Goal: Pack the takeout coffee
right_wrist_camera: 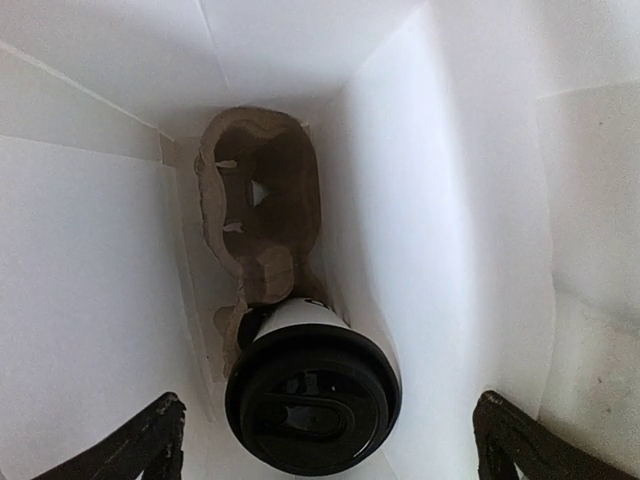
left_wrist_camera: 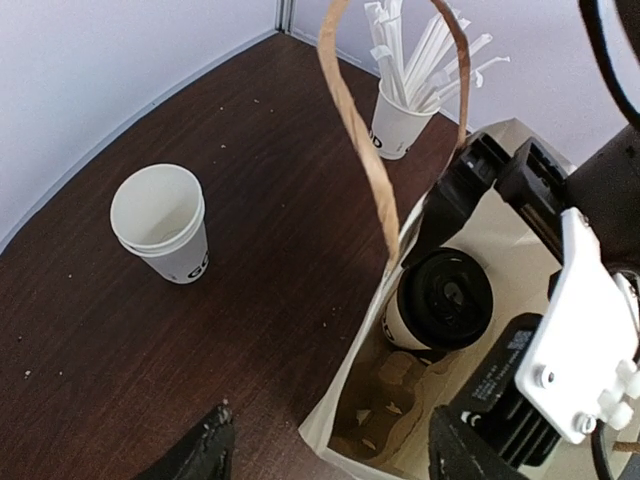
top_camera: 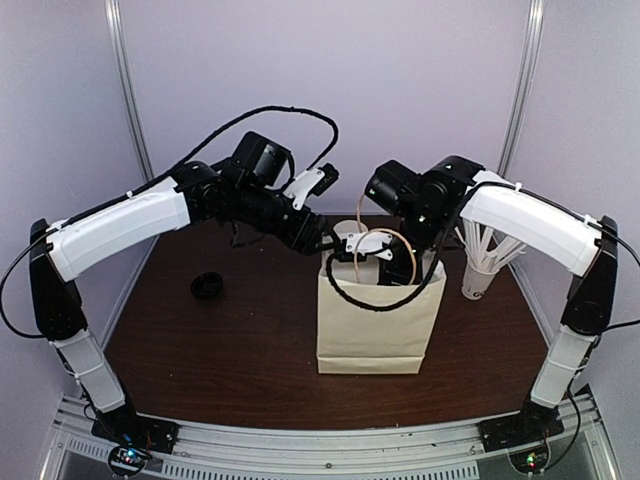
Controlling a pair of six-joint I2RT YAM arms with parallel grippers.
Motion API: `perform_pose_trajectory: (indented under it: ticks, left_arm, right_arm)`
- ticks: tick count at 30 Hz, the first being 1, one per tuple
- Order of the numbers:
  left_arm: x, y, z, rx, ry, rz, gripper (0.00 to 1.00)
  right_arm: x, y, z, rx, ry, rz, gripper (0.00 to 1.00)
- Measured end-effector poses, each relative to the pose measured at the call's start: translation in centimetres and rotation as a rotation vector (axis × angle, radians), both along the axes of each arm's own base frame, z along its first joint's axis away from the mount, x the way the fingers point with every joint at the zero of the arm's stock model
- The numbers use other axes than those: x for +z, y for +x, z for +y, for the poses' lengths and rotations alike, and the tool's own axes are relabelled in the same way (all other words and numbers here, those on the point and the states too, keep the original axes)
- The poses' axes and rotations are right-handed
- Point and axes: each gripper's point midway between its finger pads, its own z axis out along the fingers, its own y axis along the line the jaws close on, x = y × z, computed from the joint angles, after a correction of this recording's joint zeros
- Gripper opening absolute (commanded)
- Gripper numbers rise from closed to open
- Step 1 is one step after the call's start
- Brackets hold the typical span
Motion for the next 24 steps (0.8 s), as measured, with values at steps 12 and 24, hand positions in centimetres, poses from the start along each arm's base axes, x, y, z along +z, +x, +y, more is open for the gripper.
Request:
perform_pose_trajectory:
  ticks: [12,24]
  left_arm:
    - [-0.6,-0.1,-1.1,-0.036,-0.014,0.037,0.61]
    - [-0.5,-0.9,-1.5,-0.077,-0.024,0.072,0.55]
  right_arm:
    - [4.8,1.3,-0.1,-0.004,0.092,-0.111,1.0]
    - [12.9,1.1,-1.6,0.003,0.334,-0.158,1.0]
